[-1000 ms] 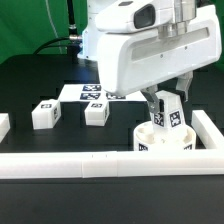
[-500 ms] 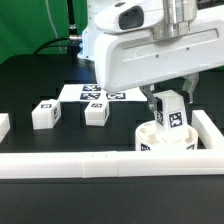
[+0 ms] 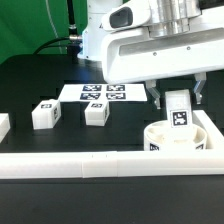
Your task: Assemble stool
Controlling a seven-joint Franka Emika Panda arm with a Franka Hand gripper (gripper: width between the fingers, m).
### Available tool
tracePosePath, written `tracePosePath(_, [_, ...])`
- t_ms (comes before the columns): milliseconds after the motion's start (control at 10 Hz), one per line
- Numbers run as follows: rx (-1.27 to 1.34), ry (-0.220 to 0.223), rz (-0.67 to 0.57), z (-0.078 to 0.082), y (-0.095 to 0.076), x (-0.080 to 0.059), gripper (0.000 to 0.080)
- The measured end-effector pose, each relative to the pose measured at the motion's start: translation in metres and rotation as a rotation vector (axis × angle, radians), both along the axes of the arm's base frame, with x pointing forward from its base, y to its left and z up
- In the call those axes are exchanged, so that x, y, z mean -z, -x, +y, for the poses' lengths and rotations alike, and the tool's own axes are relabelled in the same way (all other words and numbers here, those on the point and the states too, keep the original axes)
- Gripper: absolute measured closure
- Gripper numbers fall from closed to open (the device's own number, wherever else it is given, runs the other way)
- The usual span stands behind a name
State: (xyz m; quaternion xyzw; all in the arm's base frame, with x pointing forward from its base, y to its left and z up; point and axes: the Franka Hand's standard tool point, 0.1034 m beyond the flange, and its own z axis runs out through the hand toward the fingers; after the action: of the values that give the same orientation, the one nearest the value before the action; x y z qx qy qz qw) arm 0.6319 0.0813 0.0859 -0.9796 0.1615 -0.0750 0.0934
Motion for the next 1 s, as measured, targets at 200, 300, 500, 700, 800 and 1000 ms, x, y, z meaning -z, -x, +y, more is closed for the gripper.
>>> tracePosePath(200, [0.184,-0.037,0.026,0.008,0.001,0.0,0.0462])
tracePosePath(300, [0.284,-0.061,0.043,0.012,0.002,0.0,0.0462])
tracePosePath(500, [0.467,-0.09,0.053,0.018,0.003,0.001,0.0462])
tracePosePath(700, [0.584,-0.114,0.072,0.02,0.003,0.001,0.0462])
tracePosePath(800, [0.625,-0.117,0.076,0.021,0.003,0.001,0.0462])
tracePosePath(1000, [0.677,-0.12,0.093,0.022,0.003,0.001,0.0462])
